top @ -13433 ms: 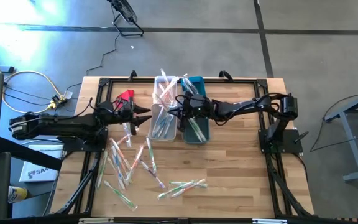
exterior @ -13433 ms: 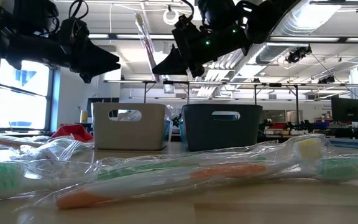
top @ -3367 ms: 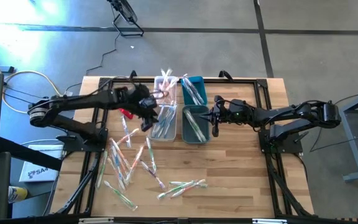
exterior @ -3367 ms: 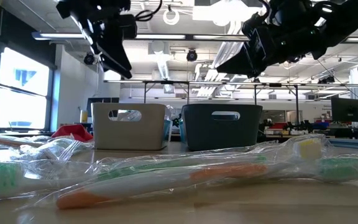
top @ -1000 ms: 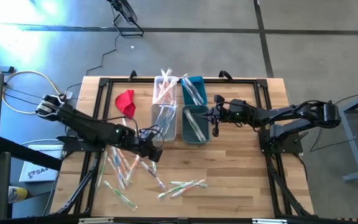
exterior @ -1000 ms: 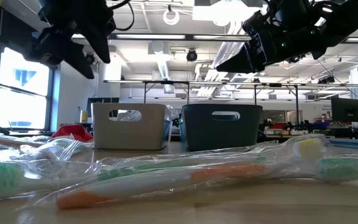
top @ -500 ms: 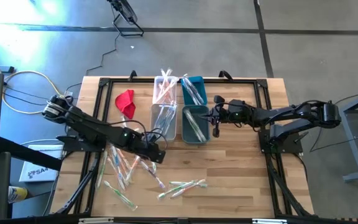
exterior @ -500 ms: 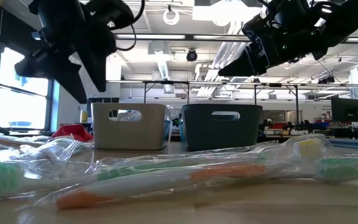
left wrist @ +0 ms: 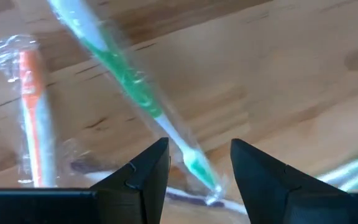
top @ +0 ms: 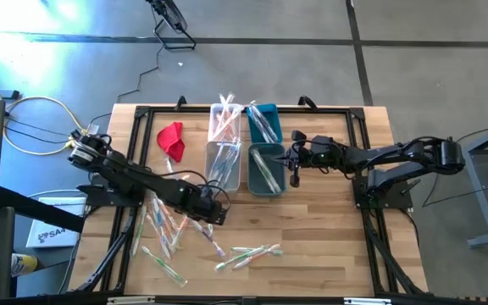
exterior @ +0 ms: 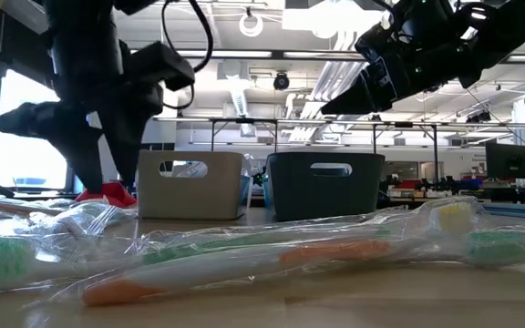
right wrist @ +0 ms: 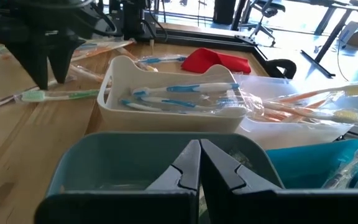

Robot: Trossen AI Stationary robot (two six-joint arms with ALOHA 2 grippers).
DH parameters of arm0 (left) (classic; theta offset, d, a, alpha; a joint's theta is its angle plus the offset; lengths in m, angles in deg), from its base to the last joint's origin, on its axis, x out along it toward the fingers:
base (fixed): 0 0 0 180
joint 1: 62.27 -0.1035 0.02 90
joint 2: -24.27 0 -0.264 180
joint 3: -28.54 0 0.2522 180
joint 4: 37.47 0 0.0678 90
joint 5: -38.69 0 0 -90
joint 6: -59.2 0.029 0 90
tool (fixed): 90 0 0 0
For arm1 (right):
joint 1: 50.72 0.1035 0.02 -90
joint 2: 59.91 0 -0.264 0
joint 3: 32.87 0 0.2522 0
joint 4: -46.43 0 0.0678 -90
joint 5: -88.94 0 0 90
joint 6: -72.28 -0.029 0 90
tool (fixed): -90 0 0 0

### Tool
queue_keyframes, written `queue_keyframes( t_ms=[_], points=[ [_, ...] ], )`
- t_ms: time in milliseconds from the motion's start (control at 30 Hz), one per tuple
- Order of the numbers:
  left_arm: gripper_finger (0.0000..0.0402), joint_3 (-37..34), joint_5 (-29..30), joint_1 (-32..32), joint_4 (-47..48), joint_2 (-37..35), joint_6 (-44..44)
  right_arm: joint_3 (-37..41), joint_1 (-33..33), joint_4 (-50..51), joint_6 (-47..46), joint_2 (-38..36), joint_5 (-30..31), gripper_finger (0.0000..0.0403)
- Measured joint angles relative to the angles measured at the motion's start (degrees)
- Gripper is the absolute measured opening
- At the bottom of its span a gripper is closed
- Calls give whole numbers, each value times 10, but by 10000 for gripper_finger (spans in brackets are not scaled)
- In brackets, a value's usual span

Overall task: Pick & Place Toothbrushes
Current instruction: Put the green toothbrush into the blue bin

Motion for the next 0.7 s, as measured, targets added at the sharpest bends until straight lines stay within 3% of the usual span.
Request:
queue_keyframes(
  t_ms=[700],
  points=[
    [165, 2, 1, 0, -5, 65, -37, 0, 0, 5, 0, 0, 0, 2]
  ],
)
